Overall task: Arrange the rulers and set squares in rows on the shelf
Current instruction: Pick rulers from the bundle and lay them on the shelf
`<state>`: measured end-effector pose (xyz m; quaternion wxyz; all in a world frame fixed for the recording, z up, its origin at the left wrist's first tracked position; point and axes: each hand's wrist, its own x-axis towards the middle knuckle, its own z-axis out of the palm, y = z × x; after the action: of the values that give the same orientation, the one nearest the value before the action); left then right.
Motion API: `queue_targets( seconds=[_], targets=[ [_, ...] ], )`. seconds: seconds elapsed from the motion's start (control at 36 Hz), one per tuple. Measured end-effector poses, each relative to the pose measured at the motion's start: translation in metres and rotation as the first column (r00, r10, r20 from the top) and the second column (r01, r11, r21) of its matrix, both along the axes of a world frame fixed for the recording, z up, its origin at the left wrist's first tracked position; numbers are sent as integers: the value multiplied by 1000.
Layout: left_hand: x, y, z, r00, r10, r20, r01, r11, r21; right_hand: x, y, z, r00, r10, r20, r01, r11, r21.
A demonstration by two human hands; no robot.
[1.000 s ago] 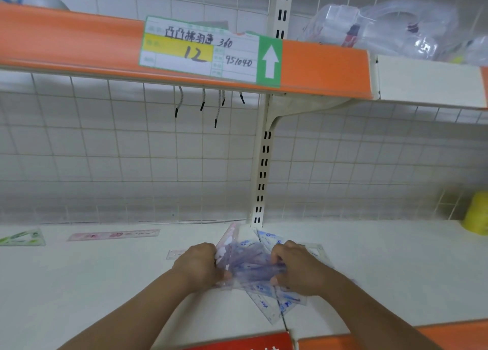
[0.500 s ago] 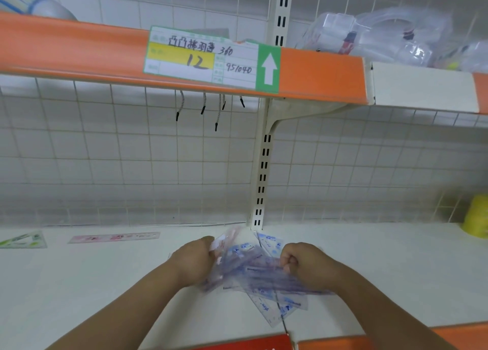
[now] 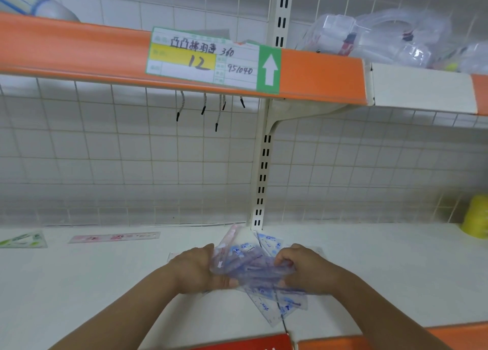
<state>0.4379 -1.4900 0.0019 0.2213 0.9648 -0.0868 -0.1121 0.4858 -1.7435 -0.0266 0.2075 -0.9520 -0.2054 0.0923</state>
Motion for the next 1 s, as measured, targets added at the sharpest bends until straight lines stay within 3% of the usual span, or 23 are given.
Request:
queue_targets(
  seconds=[0.11,0.28,0.44,0.75,1.0],
  targets=[
    [2,-1,-6,997,73,39,-74,997,20,-2,1,0,1000,4,-17,-4,1000,3],
    [3,-7,-11,990,120,77,-129,983,127,-7,4,2,994,74,85,-67,994,-82],
    [-2,-14,-5,986,112,125,-135,972,192,-5,4,1,998,58,32,-52,985,-164],
    [-3,-17,-2,989,42,140,-73,972,224,-10,0,3,998,13,-69,-16,999,-43],
    [-3,-16,-5,994,41,102,-60,980,188,-12,-1,8,995,87,-44,-85,996,39]
  ],
)
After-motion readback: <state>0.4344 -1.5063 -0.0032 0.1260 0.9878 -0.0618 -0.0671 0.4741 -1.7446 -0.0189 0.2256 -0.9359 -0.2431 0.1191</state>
